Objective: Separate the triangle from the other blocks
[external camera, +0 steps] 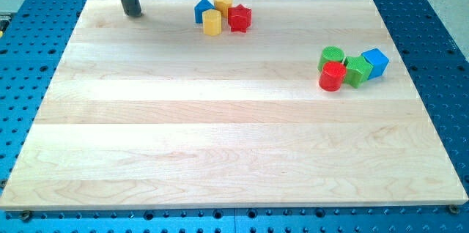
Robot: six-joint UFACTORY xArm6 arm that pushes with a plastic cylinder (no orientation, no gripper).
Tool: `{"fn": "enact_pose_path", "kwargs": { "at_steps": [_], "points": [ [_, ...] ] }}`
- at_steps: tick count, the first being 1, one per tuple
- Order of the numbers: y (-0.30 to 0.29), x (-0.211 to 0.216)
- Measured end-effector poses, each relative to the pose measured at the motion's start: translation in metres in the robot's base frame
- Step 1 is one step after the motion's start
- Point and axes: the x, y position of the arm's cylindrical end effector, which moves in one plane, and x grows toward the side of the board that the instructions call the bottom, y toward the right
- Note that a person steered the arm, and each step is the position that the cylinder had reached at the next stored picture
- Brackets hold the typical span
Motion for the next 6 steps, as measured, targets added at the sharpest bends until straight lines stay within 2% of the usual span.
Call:
{"fn": "enact_pose_path", "kwargs": {
  "at_steps": [1,4,6],
  "points": [
    [0.012,-0.017],
    [0.136,-0.017],
    [0.139,0.028]
  ]
}}
